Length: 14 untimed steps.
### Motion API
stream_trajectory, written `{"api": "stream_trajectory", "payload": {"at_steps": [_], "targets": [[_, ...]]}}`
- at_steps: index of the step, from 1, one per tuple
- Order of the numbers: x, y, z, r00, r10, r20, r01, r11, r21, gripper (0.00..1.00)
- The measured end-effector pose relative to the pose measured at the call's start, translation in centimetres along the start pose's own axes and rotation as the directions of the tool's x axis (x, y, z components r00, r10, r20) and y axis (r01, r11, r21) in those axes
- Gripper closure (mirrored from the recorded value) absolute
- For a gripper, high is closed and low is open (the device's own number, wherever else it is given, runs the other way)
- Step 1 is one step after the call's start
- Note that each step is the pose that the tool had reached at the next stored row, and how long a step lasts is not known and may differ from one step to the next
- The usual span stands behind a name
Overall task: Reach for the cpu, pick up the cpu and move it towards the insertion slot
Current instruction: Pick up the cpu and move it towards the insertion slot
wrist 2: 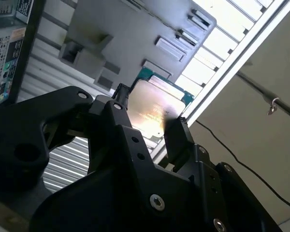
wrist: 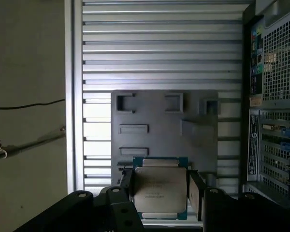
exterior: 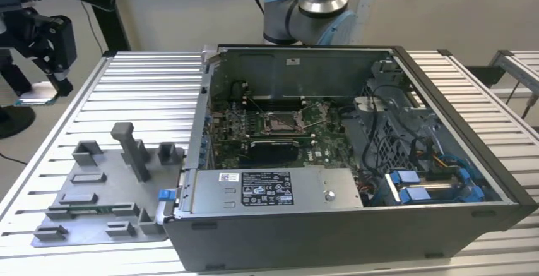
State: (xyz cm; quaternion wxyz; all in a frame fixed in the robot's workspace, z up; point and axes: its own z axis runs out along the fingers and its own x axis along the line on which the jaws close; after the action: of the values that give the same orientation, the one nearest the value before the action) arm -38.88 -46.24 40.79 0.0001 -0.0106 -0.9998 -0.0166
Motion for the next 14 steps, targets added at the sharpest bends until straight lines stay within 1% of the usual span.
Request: {"api": "stream_trajectory", "payload": {"at_steps": [8,11,14], "targets": [[-1.63,0.04,0.0,1.0,0.0,0.0,0.0,1.0,0.0,1.0],[-2.09,0.05,0.0,1.0,0.0,-0.0001,0.0,1.0,0.0,1.0],[-2.36,0.05,0.0,1.0,0.0,0.0,0.0,1.0,0.0,1.0]]}}
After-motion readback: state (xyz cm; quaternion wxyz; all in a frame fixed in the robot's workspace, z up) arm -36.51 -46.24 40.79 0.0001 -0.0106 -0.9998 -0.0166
